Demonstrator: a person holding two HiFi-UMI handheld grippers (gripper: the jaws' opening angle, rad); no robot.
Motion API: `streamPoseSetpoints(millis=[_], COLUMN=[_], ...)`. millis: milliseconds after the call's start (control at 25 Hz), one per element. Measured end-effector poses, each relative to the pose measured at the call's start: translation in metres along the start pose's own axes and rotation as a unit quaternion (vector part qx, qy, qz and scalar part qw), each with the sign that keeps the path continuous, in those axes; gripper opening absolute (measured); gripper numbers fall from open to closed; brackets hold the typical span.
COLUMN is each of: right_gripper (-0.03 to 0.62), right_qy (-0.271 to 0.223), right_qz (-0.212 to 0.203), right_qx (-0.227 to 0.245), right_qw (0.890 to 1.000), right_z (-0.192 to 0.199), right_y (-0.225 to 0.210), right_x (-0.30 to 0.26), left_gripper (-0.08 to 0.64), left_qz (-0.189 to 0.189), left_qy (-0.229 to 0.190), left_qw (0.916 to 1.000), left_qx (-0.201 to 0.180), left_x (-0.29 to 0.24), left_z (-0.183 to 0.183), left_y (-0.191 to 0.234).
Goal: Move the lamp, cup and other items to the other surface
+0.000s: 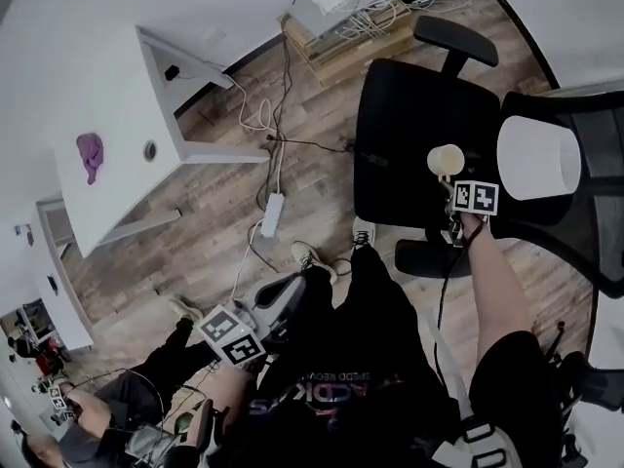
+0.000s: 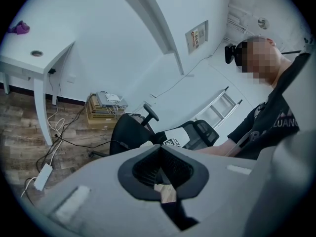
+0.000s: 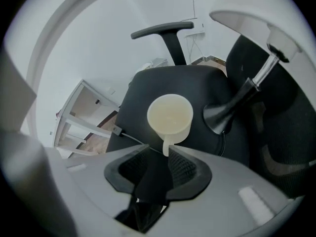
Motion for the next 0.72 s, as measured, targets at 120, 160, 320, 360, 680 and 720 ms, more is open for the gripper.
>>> streamPoseSetpoints(millis=[120,160,320,360,680,720], right_gripper=[0.064,0.037,0.005,0.005,0.005,0.005], right_qy=[-0.051,-0.076,-0.147,-0.154,-0.034,-0.019], right_qz=[0.001,0.007,-0.042,-0.091,-0.476,-0.492], right_qx=[0.004,0.003,0.054,0.057,0.128,0.147], right_qw=[0.999,0.997,0.987,0.982,0.869,0.858], right_z=[-0.021,-0.030,-0.064,-0.066,0.014,0.027], right_y=[0.005,0.011,0.087,0.115,0.370,0.395], right_x=[0.038,0.056,0.130,0.142,0.179,0.176], left_gripper=[0.000,0.000,0.000,0.000,0.000,0.000], left_qz=[-0.017,-0.023,-0.046,-0.050,-0.050,-0.051], left_qy=[-0.031,-0.042,-0.072,-0.080,-0.131,-0.135], left_qw=[0.9994,0.9989,0.9963,0.9955,0.9901,0.9895], left_qx=[0.001,0.001,0.008,0.008,-0.009,-0.011], left_x=[0.010,0.015,0.039,0.045,0.080,0.086], left_z=[-0.007,-0.008,-0.019,-0.022,-0.020,-0.021], left_y=[0.005,0.009,0.017,0.018,0.032,0.036])
Point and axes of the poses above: the fingertips, and each gripper's own axes: x backward along the fingers, y to its left, z out of its underside, the point moved 4 cm from there along x, backward along the fingers, and after that the axes turned 10 degrees about -y, right-handed, at the moved point
